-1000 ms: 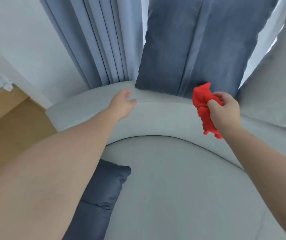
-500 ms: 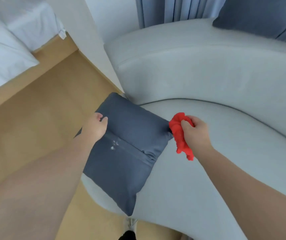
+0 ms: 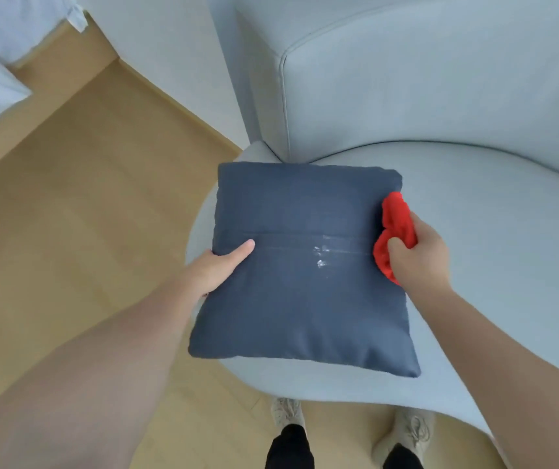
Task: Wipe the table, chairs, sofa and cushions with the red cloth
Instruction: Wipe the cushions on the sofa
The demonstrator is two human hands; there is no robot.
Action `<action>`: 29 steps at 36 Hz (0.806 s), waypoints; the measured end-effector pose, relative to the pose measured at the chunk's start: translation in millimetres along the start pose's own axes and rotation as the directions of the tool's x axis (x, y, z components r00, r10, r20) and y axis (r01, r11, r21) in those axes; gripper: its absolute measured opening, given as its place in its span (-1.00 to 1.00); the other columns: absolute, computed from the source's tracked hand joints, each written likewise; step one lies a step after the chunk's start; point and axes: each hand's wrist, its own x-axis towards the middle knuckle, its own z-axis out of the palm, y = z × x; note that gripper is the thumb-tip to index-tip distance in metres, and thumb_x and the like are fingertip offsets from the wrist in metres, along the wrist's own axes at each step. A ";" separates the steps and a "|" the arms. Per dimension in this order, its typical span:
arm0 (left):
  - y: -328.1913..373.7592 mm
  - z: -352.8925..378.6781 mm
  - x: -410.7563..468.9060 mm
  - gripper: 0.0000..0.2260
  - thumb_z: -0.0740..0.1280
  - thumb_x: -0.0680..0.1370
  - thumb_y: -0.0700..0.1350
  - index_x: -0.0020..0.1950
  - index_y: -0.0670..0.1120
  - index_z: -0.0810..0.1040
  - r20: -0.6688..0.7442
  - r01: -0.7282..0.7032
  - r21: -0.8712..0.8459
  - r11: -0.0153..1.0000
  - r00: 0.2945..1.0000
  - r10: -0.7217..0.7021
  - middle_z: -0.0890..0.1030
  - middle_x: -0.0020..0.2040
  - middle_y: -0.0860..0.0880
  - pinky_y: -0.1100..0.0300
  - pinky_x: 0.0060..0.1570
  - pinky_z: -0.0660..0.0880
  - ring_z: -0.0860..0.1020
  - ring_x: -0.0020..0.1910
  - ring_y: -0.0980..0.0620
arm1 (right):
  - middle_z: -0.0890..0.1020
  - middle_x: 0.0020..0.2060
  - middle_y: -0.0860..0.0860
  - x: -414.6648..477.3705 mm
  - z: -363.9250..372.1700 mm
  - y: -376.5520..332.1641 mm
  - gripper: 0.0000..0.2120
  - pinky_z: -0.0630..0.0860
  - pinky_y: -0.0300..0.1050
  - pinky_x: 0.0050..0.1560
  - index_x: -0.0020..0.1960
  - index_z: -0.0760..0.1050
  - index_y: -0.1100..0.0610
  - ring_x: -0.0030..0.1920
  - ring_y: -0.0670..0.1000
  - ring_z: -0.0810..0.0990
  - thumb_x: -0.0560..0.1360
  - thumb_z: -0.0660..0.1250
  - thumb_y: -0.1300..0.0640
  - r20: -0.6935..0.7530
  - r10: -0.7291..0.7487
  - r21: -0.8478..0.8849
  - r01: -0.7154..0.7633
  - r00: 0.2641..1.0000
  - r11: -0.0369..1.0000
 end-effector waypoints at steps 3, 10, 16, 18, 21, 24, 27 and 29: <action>-25.7 31.2 -7.7 0.00 0.23 -0.04 0.66 0.26 0.13 0.37 0.120 0.023 -0.170 0.985 0.993 -0.003 0.52 0.15 0.19 0.10 0.06 0.43 0.53 0.06 0.10 | 0.60 -0.13 0.08 -9.6 -4.3 -1.6 -0.71 0.57 0.05 -0.10 -0.03 0.46 0.01 -0.14 0.17 0.57 0.30 0.11 0.15 -0.043 -0.065 -0.082 0.061 0.997 0.995; -22.0 72.3 -5.7 -0.13 0.17 0.23 0.57 0.36 0.06 0.27 -0.077 -0.036 -0.602 0.798 0.997 -0.012 0.48 0.23 0.08 -0.09 0.26 0.39 0.47 0.17 -0.04 | 0.40 0.39 0.12 -2.1 31.6 -2.1 -0.49 0.29 0.02 0.30 0.41 0.40 0.13 0.28 0.26 0.38 0.46 0.21 0.31 0.013 -0.226 -0.384 0.213 0.974 0.899; -20.9 86.3 -3.5 -0.22 0.24 0.28 0.52 0.32 0.05 0.30 -0.111 -0.142 -0.649 0.747 0.990 0.092 0.55 0.18 0.06 -0.01 0.19 0.46 0.54 0.11 0.02 | 0.55 0.23 0.25 -69.2 102.4 -7.2 -0.45 0.48 0.15 0.12 0.26 0.54 0.24 -0.02 0.32 0.52 0.28 0.19 0.33 0.149 -0.475 -0.321 0.497 0.867 0.806; -25.1 86.5 -7.1 -0.30 0.29 0.30 0.47 0.26 0.05 0.33 -0.093 -0.147 -0.705 0.693 0.989 0.116 0.56 0.20 0.00 0.00 0.20 0.47 0.57 0.10 0.01 | 0.55 0.24 0.21 -97.9 127.9 -7.0 -0.46 0.46 0.20 0.13 0.29 0.53 0.21 -0.03 0.29 0.51 0.31 0.23 0.33 0.310 -0.504 -0.255 0.581 0.806 0.773; -41.8 73.2 -13.0 -0.26 0.18 0.32 0.50 0.31 0.03 0.46 0.082 -0.047 -0.743 0.668 0.984 0.161 0.61 0.18 -0.04 0.06 0.13 0.52 0.60 0.13 -0.02 | 0.54 0.27 0.12 -117.7 136.4 -2.7 -0.48 0.42 0.13 0.21 0.31 0.52 0.17 0.02 0.25 0.50 0.36 0.24 0.35 0.413 -0.505 -0.158 0.605 0.758 0.780; -50.4 51.1 -3.9 -0.30 -0.04 0.46 0.48 0.19 0.02 0.57 0.121 0.004 -0.753 0.658 0.984 0.133 0.66 0.10 -0.04 0.08 0.03 0.51 0.60 0.11 -0.02 | 0.60 0.18 0.13 -112.5 116.0 -5.8 -0.51 0.41 -0.06 0.22 0.22 0.58 0.21 0.04 0.21 0.54 0.32 0.25 0.40 0.314 -0.558 -0.046 0.600 0.768 0.799; -46.3 40.1 3.8 -0.31 -0.08 0.45 0.48 0.23 0.05 0.53 0.110 0.031 -0.742 0.669 0.991 0.076 0.65 0.09 0.00 0.07 0.02 0.48 0.59 0.09 0.00 | 0.62 0.09 0.11 -96.1 84.8 -11.3 -0.54 0.37 -0.10 0.30 0.17 0.60 0.23 0.11 0.09 0.55 0.31 0.20 0.34 0.130 -0.584 0.028 0.586 0.801 0.810; -41.9 40.0 3.7 -0.34 -0.04 0.46 0.47 0.24 0.06 0.52 0.115 0.024 -0.759 0.650 0.988 0.099 0.66 0.09 0.03 0.02 0.16 0.47 0.60 0.10 0.02 | 0.60 -0.02 -0.05 -79.0 60.1 -16.0 -0.58 0.47 0.05 0.20 0.10 0.60 0.14 0.06 0.02 0.56 0.34 0.12 0.26 0.053 -0.505 0.106 0.498 0.862 0.861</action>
